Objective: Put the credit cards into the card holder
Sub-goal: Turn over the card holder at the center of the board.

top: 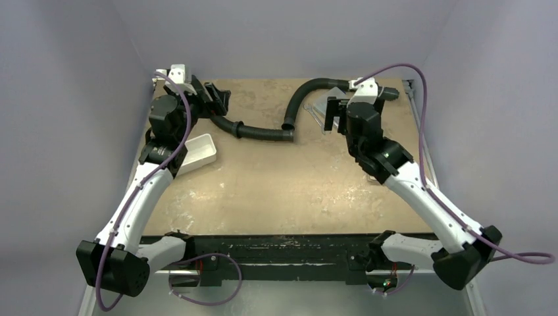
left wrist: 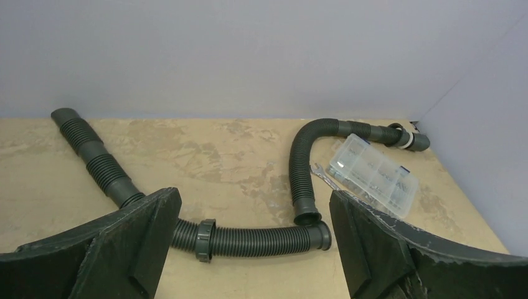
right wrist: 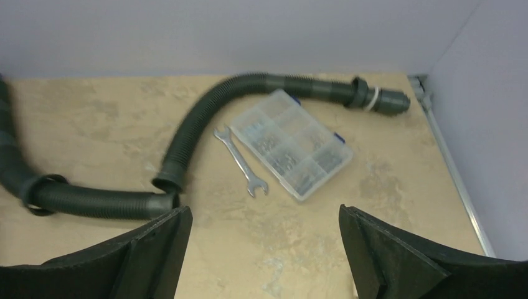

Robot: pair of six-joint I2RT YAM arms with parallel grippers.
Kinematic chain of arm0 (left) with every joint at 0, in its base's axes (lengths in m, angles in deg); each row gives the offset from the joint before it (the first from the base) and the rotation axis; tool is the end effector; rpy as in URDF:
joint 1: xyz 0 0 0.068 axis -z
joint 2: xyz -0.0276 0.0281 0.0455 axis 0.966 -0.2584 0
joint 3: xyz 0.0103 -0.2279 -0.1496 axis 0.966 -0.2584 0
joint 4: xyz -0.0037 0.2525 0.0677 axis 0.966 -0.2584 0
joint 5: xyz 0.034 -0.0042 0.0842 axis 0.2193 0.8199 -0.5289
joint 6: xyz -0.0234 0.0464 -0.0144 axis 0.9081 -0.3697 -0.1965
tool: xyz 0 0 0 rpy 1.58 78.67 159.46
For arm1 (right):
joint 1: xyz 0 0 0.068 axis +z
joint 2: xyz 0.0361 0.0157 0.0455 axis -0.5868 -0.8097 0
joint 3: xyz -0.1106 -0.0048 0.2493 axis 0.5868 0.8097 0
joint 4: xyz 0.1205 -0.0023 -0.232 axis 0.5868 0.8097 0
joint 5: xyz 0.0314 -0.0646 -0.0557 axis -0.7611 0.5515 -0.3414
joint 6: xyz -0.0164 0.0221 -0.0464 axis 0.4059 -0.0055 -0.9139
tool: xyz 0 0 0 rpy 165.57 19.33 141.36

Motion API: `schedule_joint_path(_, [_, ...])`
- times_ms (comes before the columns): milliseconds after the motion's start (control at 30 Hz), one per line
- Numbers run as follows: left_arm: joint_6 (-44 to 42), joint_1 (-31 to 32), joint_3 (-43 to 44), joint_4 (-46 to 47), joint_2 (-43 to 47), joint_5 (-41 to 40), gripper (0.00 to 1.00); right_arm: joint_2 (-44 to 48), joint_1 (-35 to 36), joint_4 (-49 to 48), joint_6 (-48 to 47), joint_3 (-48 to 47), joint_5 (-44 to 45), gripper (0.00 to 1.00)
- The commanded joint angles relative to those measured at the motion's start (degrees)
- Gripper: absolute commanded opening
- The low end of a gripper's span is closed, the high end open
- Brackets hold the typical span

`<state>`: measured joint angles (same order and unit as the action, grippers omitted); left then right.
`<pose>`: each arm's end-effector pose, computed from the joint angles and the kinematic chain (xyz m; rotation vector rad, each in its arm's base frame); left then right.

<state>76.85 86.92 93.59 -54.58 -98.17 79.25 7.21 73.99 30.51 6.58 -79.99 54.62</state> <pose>0.2540 -0.0553 0.3960 -0.0658 1.6075 -0.4583 0.2013 0.1279 0.4141 0.0634 1.7446 -0.0444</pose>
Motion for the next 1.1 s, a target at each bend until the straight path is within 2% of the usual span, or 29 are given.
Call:
schedule_joint_path(0, [-2.14,1.60,0.63,3.45,0.24,2.09,0.99,-5.29,-11.05,1.85,7.09,4.03,-13.82,0.99])
schedule_joint_path(67, [-2.64,2.39,0.58,2.73,-0.34,2.37,0.99,-7.22,-18.07,0.83,10.48,6.55,-23.15,0.99])
schedule_joint_path(233, [-2.87,4.82,0.08,2.04,-1.74,3.23,0.99,-9.54,-34.28,-3.64,19.63,13.75,-37.83,0.99])
schedule_joint_path(400, [-2.98,6.89,-0.11,1.64,-3.48,3.29,0.99,-8.45,-43.32,-5.75,25.52,19.26,-36.35,0.99])
schedule_joint_path(533, [-2.31,7.84,-0.06,1.47,-5.56,5.29,0.99,-9.12,-51.44,-8.42,25.45,23.61,-40.52,0.99])
schedule_joint_path(700, [-0.91,8.54,0.20,1.12,-7.32,7.05,0.99,-13.54,-52.51,-10.83,23.27,25.10,-40.99,0.98])
schedule_joint_path(800, [-0.51,9.24,0.55,0.99,-8.56,8.33,0.99,-20.02,-52.56,-11.26,20.94,23.77,-43.00,0.90])
schedule_joint_path(900, [-0.32,10.12,0.80,0.58,-9.44,8.37,0.98,-22.28,-52.06,-12.90,20.45,24.26,-41.60,0.84])
schedule_joint_path(1000, [0.25,10.88,1.43,-0.59,-10.81,8.47,0.96,-23.80,-48.57,-10.95,19.39,23.22,-39.32,0.77])
schedule_joint_path(1067, [1.38,11.35,1.54,-0.73,-11.79,9.22,0.94,-23.75,-42.77,-9.97,19.65,23.71,-39.68,0.74])
